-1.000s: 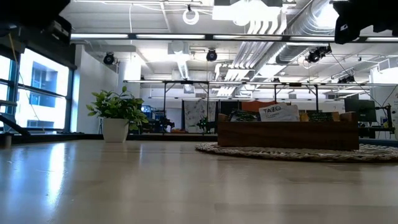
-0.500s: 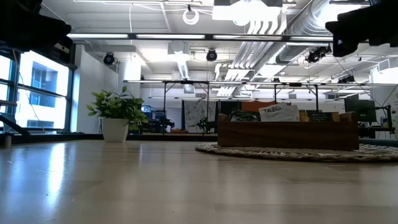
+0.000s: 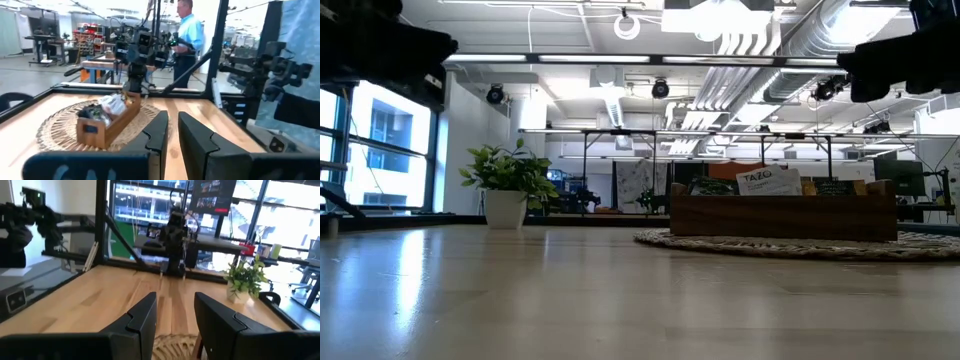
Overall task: Pick & Place Tea
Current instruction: Return to Home Position
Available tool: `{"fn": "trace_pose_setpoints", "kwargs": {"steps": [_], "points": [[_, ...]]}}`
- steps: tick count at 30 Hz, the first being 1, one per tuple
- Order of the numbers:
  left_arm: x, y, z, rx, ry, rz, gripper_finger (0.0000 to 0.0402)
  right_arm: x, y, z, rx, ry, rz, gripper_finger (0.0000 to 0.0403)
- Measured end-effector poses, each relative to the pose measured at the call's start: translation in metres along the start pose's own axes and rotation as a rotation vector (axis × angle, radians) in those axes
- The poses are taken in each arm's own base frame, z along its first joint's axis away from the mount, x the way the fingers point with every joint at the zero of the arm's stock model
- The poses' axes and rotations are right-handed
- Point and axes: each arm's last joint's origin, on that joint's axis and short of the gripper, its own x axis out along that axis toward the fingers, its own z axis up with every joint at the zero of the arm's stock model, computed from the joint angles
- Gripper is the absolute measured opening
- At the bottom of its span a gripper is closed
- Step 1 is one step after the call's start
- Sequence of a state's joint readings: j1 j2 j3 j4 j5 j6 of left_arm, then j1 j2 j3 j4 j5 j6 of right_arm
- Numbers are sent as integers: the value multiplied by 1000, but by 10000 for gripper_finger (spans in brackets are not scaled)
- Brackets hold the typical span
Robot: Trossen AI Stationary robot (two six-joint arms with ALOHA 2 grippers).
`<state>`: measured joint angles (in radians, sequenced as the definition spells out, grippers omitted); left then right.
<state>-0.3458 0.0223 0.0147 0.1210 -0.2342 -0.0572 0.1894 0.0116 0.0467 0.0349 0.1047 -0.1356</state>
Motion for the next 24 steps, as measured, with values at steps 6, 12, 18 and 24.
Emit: {"fn": "trace_pose_setpoints", "kwargs": {"steps": [6,12,18,24], "points": [[1,13,-6,-27,56,74,43,0,1,-9,36,91,14,129],[2,21,-8,-70,73,143,43,1,4,-12,46,48,78,129],[2,21,-8,-72,72,150,43,2,5,-14,27,40,97,129],[2,21,-8,-72,73,150,44,2,5,-14,29,42,94,129]]}}
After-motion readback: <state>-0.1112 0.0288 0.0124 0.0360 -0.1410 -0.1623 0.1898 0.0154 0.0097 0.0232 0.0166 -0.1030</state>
